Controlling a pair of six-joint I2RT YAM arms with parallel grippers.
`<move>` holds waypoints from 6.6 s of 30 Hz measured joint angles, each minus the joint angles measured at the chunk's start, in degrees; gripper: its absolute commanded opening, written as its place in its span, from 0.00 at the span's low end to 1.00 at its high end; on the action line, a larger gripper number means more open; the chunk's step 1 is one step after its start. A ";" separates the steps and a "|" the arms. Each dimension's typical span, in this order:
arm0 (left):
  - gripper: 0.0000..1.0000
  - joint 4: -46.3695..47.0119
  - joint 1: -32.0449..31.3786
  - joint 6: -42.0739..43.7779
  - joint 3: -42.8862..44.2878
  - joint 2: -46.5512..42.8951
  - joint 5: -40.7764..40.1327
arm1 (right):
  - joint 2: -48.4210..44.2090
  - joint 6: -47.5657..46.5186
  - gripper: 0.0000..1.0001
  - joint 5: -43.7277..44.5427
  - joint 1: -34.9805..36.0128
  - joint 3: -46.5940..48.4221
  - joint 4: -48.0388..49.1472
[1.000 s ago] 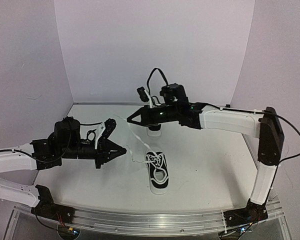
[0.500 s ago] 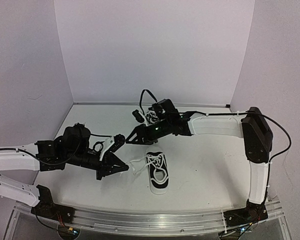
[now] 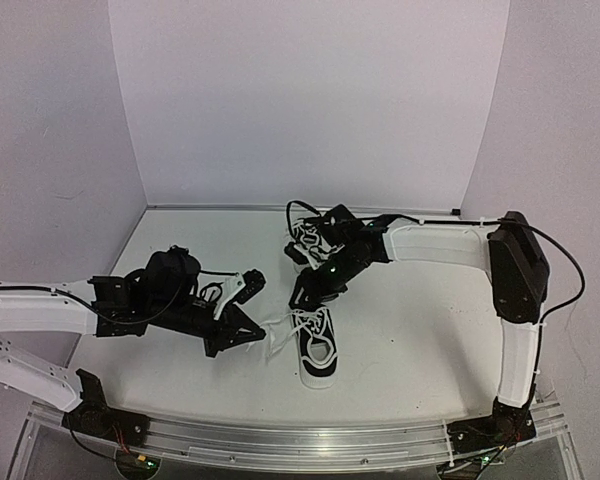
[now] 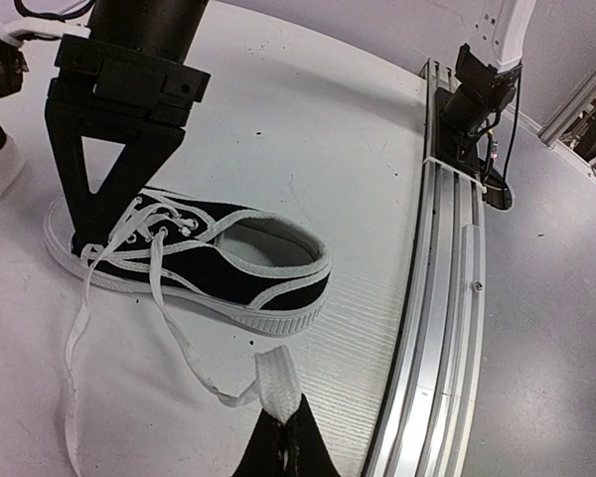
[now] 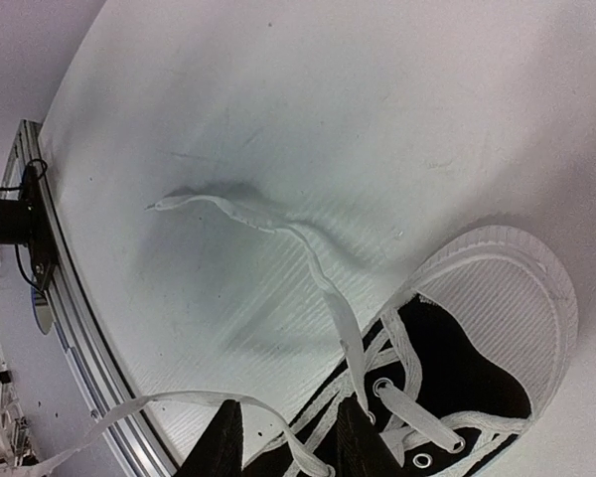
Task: Tie the shoes
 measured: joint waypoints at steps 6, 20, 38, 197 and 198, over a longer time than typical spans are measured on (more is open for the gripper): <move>0.00 0.92 0.00 -0.28 0.28 2.00 -0.83 | 1.52 -1.94 0.34 -0.01 0.08 0.03 -2.91; 0.00 3.33 0.00 -0.48 1.11 3.88 -2.29 | 2.73 -3.30 0.38 2.11 0.08 0.38 -4.01; 0.00 6.53 0.00 -5.31 1.28 5.04 -8.30 | 3.23 -5.42 0.09 2.97 0.08 1.20 -5.33; 0.57 63.43 5.19 -84.50 -0.32 42.80 -1.41 | -20.40 9.86 0.00 -5.76 0.63 -31.40 23.44; 0.65 60.99 5.80 -82.69 -1.28 41.08 -2.37 | -21.07 9.82 0.00 -5.56 0.63 -31.41 23.12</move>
